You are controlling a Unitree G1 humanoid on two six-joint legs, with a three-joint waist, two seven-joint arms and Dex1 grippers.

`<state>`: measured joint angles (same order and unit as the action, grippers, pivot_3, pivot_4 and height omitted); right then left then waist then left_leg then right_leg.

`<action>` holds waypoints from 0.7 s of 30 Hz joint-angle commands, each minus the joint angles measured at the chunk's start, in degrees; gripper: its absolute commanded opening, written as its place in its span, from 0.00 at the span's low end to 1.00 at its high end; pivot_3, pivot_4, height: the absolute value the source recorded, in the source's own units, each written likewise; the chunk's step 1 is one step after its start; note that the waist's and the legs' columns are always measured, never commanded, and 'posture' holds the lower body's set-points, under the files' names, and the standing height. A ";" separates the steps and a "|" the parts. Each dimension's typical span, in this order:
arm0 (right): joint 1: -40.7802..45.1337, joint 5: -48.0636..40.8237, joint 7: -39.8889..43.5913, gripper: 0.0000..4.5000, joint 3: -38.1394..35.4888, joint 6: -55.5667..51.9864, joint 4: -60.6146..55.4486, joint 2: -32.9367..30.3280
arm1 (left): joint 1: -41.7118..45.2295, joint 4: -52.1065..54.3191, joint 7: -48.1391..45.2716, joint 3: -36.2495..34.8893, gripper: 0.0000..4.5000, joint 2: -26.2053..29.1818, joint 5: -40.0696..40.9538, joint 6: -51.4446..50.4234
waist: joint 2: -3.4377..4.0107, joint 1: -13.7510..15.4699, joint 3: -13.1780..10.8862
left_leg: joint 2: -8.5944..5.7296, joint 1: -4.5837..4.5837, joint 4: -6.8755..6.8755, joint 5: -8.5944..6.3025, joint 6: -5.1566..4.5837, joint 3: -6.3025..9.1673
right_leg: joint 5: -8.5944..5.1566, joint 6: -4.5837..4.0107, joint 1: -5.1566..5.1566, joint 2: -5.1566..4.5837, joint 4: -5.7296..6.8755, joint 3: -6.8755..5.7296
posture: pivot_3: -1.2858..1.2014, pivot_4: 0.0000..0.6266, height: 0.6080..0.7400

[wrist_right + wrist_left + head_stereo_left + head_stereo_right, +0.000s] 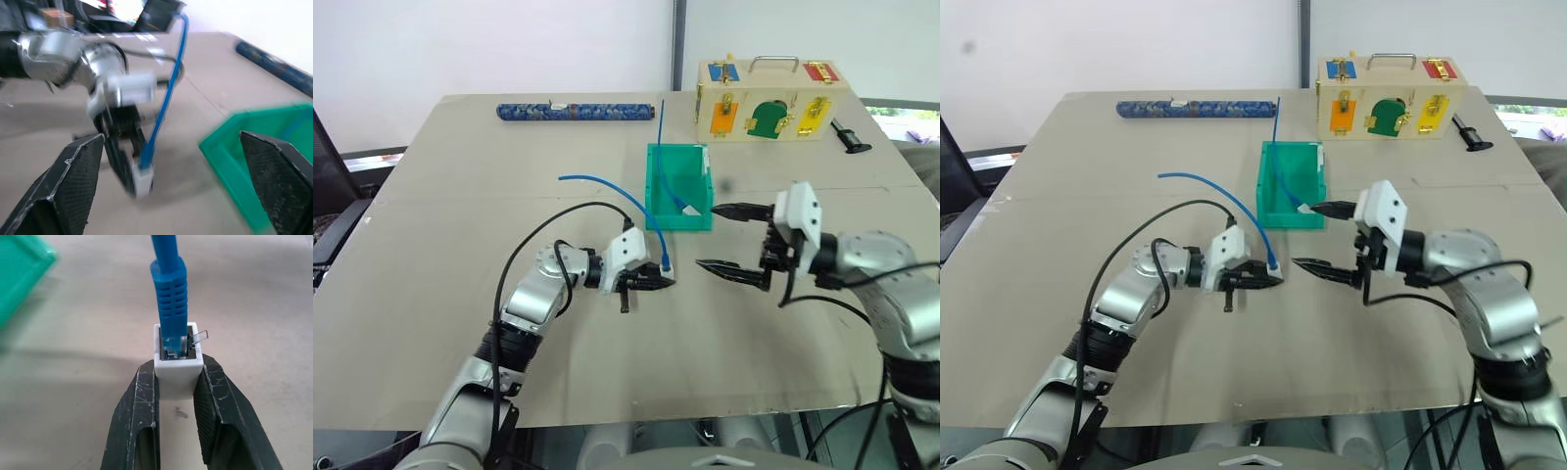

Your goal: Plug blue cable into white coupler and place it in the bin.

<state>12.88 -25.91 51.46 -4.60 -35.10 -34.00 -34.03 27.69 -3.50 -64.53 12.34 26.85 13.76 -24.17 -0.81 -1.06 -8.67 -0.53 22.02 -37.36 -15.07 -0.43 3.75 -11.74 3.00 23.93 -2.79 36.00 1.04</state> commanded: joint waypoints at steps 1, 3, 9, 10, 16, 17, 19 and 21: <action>-6.53 -0.08 -9.33 0.99 -7.29 -2.03 -9.96 1.21 | 6.96 4.66 8.11 -6.35 0.08 -4.12 7.55 -15.45 | -0.09 0.53 -0.13 | -0.02 0.01 -0.05 0.00 0.00 -0.01 | -0.01 0.02 -0.02 -0.01 0.00 0.01 | 0.52 0.24 1.00; -12.49 1.97 -13.15 0.99 -9.01 -2.28 -14.20 1.61 | 12.55 3.43 13.64 -9.50 0.08 -7.12 10.18 -24.26 | -0.24 1.29 -0.23 | -0.05 0.07 -0.13 0.00 0.00 0.11 | -0.10 0.22 -0.05 -0.01 -0.01 -0.10 | 0.52 0.24 1.00; -25.21 5.30 -22.40 0.99 -10.13 -1.91 -21.69 5.68 | 32.11 -14.62 28.30 -15.03 0.08 -14.60 8.75 -35.26 | -0.38 0.37 -0.33 | -0.13 -0.18 -0.21 0.01 0.01 0.19 | -0.11 0.36 -0.37 -0.01 -0.02 -0.12 | 0.52 0.24 1.00; -26.31 5.77 -23.33 0.99 -9.97 -1.69 -22.23 6.15 | 35.02 -19.75 30.19 -15.49 0.08 -15.63 7.87 -34.23 | -0.42 0.57 -0.35 | -0.12 -0.19 -0.21 0.01 0.01 0.17 | -0.11 0.37 -0.36 0.00 -0.01 -0.10 | 0.52 0.24 1.00; -28.64 7.50 -26.73 1.00 -8.78 -0.07 -23.02 7.55 | 46.23 -39.43 32.45 -18.02 0.60 -18.22 7.15 -29.84 | -0.44 0.00 -0.43 | -0.18 -0.17 -0.11 0.02 0.02 0.20 | -0.11 0.36 -0.31 0.00 -0.09 -0.09 | 0.52 0.24 1.00; -28.96 7.69 -26.95 1.00 -8.68 0.21 -23.04 7.65 | 46.65 -39.61 32.11 -18.06 0.69 -17.84 7.38 -30.78 | -0.44 0.00 -0.44 | -0.18 -0.16 -0.06 0.02 0.02 0.18 | -0.12 0.35 -0.28 -0.01 -0.09 -0.05 | 0.52 0.24 1.00; -29.53 7.88 -27.26 1.00 -8.58 0.81 -22.86 7.85 | 46.34 -38.16 31.44 -18.06 0.89 -16.38 8.00 -33.77 | -0.43 0.00 -0.45 | -0.18 -0.14 -0.01 0.02 0.02 0.18 | -0.12 0.34 -0.22 -0.01 -0.09 -0.04 | 0.52 0.24 1.00; -30.03 7.95 -27.34 1.00 -8.41 1.48 -22.56 7.76 | 44.92 -34.18 30.41 -18.33 0.99 -14.40 9.43 -38.46 | -0.42 0.02 -0.46 | -0.18 -0.12 0.03 0.02 0.03 0.18 | -0.09 0.29 -0.18 -0.01 -0.08 -0.02 | 0.52 0.24 1.00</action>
<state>-16.94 -18.18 24.49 -12.89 -35.35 -54.93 -26.39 72.29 -42.55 -32.81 -4.49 10.95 21.06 -59.53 -1.23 -1.04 -9.13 -0.71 21.93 -37.33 -15.05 -0.40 3.93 -11.83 3.29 23.77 -2.80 35.91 1.02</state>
